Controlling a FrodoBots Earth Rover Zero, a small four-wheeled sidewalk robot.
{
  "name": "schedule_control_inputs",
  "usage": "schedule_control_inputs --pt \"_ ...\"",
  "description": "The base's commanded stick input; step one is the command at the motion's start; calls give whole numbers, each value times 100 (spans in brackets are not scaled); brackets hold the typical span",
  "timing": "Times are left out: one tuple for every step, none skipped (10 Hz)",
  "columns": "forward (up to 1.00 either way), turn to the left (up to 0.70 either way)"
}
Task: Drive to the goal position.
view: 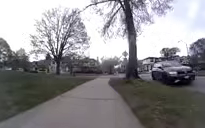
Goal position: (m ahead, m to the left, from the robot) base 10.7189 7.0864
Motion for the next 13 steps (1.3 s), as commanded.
schedule_control_inputs --pt "100 19" --pt "100 40" --pt "100 40" --pt "100 14" --pt "100 0" --pt "100 0" --pt "100 0" --pt "100 0" --pt "100 0" --pt "100 0" --pt "100 0" --pt "100 0" --pt "100 0"
